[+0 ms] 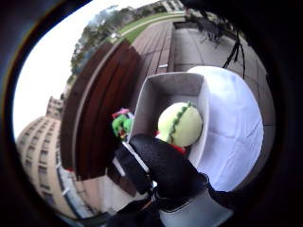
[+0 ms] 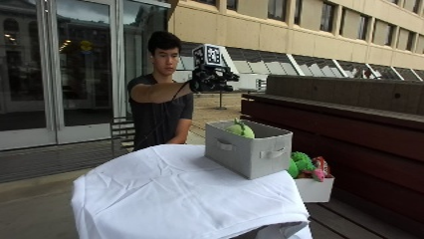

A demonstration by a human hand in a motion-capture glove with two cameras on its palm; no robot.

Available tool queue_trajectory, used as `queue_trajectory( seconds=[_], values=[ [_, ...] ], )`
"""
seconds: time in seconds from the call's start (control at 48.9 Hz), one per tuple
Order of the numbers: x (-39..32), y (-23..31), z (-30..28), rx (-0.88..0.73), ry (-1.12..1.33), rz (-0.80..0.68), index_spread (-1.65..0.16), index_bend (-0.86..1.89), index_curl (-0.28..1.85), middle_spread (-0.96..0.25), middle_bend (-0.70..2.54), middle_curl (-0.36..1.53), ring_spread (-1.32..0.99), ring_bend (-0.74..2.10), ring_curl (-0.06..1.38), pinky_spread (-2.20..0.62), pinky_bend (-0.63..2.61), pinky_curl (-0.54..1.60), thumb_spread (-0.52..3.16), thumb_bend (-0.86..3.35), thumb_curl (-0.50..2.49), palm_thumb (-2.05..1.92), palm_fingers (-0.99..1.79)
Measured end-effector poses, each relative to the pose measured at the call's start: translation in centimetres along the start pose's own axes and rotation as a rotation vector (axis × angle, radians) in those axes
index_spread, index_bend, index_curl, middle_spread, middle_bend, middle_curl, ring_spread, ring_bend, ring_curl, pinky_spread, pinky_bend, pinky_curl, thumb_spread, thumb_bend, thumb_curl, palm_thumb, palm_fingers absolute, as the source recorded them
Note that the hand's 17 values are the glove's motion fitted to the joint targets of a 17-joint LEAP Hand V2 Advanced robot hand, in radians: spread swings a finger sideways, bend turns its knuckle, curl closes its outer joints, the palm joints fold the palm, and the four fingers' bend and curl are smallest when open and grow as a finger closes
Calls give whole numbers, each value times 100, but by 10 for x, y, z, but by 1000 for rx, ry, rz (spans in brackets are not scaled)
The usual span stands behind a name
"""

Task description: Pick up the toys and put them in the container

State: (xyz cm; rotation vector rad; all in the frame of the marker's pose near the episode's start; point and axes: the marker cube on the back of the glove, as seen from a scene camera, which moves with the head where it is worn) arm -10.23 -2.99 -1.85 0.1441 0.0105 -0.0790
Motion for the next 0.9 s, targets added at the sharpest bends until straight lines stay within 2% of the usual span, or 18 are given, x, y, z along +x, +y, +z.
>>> queue_trajectory(
  seconds=[0.348,0.614,0.901],
  values=[
    [134,18,45,-29,89,142,-33,16,22,-5,18,40,-12,45,25,-3,116,34,101,-11,26,-14,-7],
    [170,49,75,-60,82,195,-33,15,24,-6,18,39,-14,39,25,-3,111,32,101,-10,20,-14,-7],
    [182,63,78,-33,87,205,-34,15,26,-7,17,37,-15,35,26,-2,109,32,101,-10,16,-14,-6]
  ],
)
